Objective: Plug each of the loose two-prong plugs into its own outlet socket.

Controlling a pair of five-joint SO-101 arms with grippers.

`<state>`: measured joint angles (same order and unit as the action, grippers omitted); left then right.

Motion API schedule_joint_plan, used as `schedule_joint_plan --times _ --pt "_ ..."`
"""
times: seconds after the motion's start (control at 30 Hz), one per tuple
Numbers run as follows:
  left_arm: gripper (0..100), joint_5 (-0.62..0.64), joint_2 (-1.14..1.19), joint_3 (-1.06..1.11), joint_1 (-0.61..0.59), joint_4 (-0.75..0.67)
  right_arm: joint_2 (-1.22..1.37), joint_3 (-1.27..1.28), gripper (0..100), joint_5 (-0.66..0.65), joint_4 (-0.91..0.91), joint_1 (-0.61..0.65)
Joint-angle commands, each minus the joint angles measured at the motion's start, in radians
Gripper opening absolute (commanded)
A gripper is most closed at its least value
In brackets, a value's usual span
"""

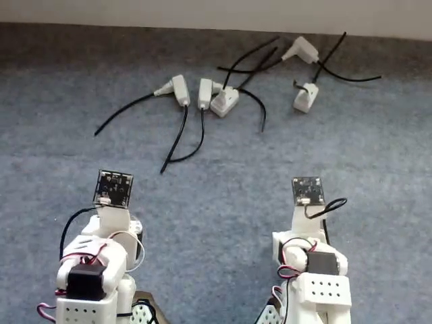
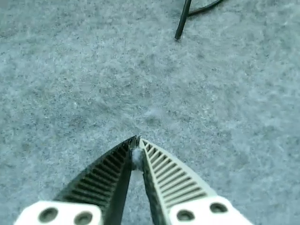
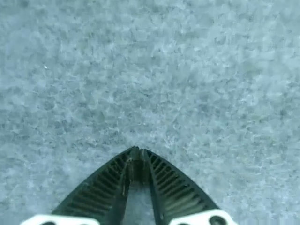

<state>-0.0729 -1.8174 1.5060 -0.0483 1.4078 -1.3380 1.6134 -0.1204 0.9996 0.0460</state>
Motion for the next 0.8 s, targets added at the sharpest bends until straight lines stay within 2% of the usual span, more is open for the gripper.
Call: schedule_joint_plan --times 0.0,0.27,0.37,0.57,0.77 --pt "1 -0.046 -0.004 0.004 -0.001 0.011 -0.015 0.048 0.8 -0.008 -0.047 -0.015" --pt "1 -0.018 -0.004 0.019 -0.019 -0.005 -0.151 0.088 0.8 -0.012 0.084 -0.036" --pt "1 -0.018 -0.004 0.102 -0.015 -0.028 -0.245 0.154 0.8 -0.012 0.101 -0.067" --pt "1 -0.018 -0.004 0.145 0.074 -0.055 -0.476 0.177 0.8 -0.012 0.237 -0.077" --pt "1 0.031 -0.004 0.189 -0.047 -0.061 -0.478 0.177 0.8 -0.012 0.24 -0.076"
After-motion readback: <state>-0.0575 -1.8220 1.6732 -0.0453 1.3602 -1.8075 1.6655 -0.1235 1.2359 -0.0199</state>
